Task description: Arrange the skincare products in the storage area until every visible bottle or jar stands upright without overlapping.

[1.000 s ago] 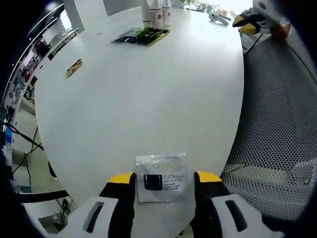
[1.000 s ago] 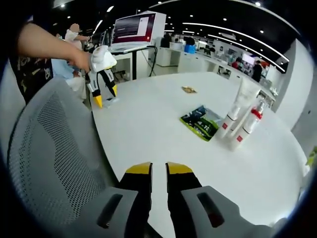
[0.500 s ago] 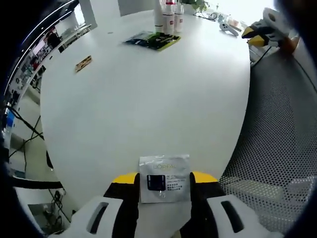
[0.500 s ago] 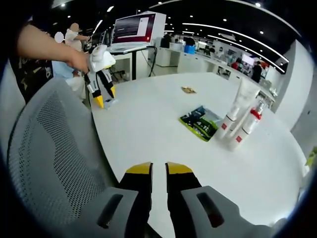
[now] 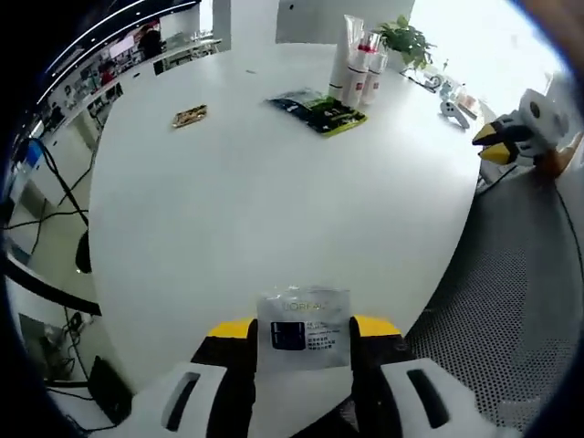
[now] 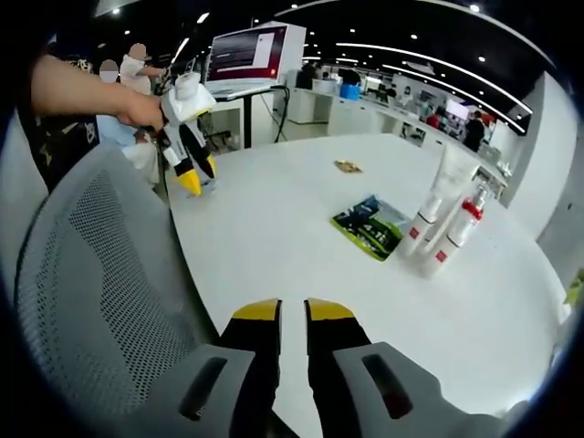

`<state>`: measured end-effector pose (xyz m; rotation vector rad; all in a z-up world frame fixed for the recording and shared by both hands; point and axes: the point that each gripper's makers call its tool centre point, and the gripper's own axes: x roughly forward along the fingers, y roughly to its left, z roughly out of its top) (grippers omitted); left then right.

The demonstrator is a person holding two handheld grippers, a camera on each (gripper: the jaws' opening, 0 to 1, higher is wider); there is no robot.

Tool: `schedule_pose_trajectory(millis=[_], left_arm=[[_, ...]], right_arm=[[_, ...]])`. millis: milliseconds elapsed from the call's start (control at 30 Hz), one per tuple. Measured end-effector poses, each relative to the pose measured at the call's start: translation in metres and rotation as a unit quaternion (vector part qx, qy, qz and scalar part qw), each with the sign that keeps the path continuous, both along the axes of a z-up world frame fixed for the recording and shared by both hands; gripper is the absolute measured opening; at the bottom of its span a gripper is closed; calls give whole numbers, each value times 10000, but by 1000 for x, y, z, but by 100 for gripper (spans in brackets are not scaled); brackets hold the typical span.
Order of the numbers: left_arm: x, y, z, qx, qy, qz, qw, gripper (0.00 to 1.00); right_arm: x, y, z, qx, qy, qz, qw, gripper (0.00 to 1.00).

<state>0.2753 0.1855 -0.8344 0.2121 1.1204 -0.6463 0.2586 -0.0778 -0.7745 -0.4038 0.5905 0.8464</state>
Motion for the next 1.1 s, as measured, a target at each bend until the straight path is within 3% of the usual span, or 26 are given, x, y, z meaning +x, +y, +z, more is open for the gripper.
schedule_pose_trajectory(millis=[233, 400, 467, 500, 533, 600, 633, 667, 733, 767, 900, 967, 1033, 1100], left_arm=[[7, -42, 23, -641, -255, 373, 9969, 41], [2, -85, 33, -1032, -402, 401, 9930, 41], [-1, -103, 35, -1215, -437, 528, 9902, 41], [-2, -113, 37, -1322, -436, 570, 9886, 41], [-2, -117, 38, -1352, -464, 575, 9881, 41], [-2, -139, 47, -1586, -632, 613, 9834, 41], [-3, -145, 50, -1658, -678, 617, 9819, 41], [-3, -154, 54, -1748, -719, 688, 9796, 41], [-7, -167, 60, -1895, -756, 699, 9765, 41], [-9, -172, 62, -1922, -778, 652, 9761, 41], [-21, -191, 65, -1961, -876, 290, 9762, 41], [-26, -194, 66, -1838, -973, 109, 9781, 41], [-32, -199, 66, -1807, -1034, -31, 9781, 41], [-36, -203, 66, -1799, -1070, -77, 9778, 41]], right_arm=[[3, 0, 5, 367, 166, -222, 9989, 9], [9, 2, 14, 1049, 501, -648, 9911, 12], [10, 8, 22, 1555, 788, -810, 9814, 17], [8, 12, 24, 1857, 1100, -883, 9724, 20], [7, 13, 24, 1947, 1239, -951, 9683, 25], [7, 16, 26, 2346, 1676, -1126, 9509, 29], [6, 16, 26, 2473, 1960, -1238, 9408, 28], [6, 18, 27, 2568, 1999, -1182, 9381, 26], [4, 22, 26, 2724, 2414, -1264, 9228, 24], [6, 25, 28, 2846, 2469, -1261, 9177, 25], [1, 41, 30, 3261, 3102, -1340, 8829, 31], [1, 45, 27, 3417, 3246, -1490, 8693, 32], [-2, 45, 20, 3431, 3371, -1605, 8619, 30], [-9, 46, 12, 3336, 3498, -1634, 8600, 26]])
